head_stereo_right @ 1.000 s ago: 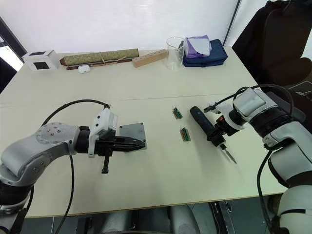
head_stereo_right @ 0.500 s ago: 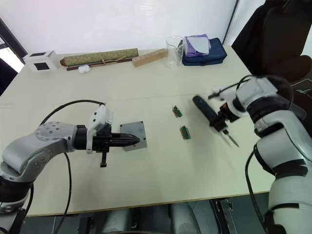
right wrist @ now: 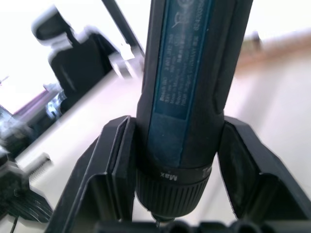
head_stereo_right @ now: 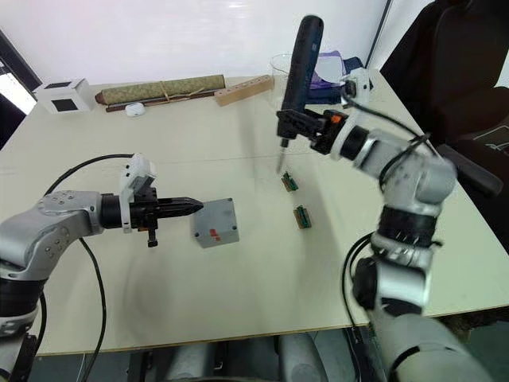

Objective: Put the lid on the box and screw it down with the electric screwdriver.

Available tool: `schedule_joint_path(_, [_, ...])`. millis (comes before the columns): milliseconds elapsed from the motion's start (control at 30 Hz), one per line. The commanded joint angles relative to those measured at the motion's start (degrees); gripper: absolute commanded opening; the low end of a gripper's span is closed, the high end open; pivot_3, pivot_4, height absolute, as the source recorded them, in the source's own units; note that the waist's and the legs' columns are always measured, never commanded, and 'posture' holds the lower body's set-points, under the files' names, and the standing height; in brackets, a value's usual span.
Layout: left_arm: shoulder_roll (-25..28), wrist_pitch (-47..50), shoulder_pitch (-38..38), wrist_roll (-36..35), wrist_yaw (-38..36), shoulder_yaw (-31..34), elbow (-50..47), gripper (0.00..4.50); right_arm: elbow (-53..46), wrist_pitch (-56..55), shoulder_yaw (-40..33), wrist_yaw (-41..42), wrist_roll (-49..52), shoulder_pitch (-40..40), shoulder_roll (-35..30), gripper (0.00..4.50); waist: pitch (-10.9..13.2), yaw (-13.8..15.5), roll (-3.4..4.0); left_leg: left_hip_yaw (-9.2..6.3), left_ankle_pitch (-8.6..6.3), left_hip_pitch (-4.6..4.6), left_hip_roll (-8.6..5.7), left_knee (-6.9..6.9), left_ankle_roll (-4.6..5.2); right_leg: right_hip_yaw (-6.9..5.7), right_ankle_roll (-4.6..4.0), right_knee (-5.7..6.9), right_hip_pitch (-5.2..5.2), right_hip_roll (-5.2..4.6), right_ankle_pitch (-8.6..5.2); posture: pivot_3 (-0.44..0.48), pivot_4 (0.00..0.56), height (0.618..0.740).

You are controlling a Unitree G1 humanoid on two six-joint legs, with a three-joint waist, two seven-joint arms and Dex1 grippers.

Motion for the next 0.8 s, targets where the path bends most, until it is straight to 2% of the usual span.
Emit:
schedule_joint_path(33, [0.12, -0.88, -1.16, 1.09, 0.08, 0.15, -0.65, 0.0, -16.79, -15.23, 9.55, -3.81, -2.88, 8.5, 6.8, 2.08, -0.02, 0.14, -0.02, -0.04, 0.0, 0.02, 0.01, 0.02, 0.0, -0.04, 0.01, -0.02, 0.04, 0.02, -0.02, 0.0, 0.15, 0.74])
schedule_joint_path(167, [-1.42, -2.18, -1.25, 3.66, 0.83, -2.5, -1.36, 0.0, -17.09, -22.75, 15.76, -6.96, -6.7, 12.3, 9.64, 2.08, -0.02, -0.5, -0.02, 0.04, 0.01, 0.05, 0.02, 0.13, -0.02, -0.01, 0.02, 0.14, 0.01, 0.0, 0.0, 0.0, 0.15, 0.74])
schedule_joint_path(267, [-3.42, -4.72, -1.82, 8.89, 2.97, -6.54, 0.75, 0.0, -15.75, -27.06, 19.51, -6.9, -8.84, 13.96, 9.18, 2.08, -0.02, 0.0, -0.03, -0.01, 0.03, 0.09, -0.02, 0.17, -0.04, -0.02, 0.02, 0.18, 0.07, 0.02, -0.01, 0.0, 0.15, 0.74])
schedule_joint_path(433, [-4.36, -6.6, -1.95, 13.4, 2.91, -10.14, 2.87, 0.0, -14.45, -31.19, 24.27, -5.7, -10.85, 17.03, 7.72, 2.08, -0.03, 0.05, -0.04, -0.02, 0.02, 0.12, -0.02, 0.17, -0.04, -0.02, 0.01, 0.18, 0.1, 0.07, -0.01, 0.0, 0.15, 0.74])
schedule_joint_path(800, [-5.33, -7.41, -1.83, 14.6, 2.16, -10.17, 4.26, 0.0, -10.8, -36.95, 28.97, -6.28, -13.32, 19.15, 7.7, 2.08, -0.03, 0.03, -0.04, -0.02, 0.03, 0.18, -0.01, 0.18, -0.04, -0.01, 0.01, 0.24, 0.14, 0.08, -0.01, 0.0, 0.15, 0.74])
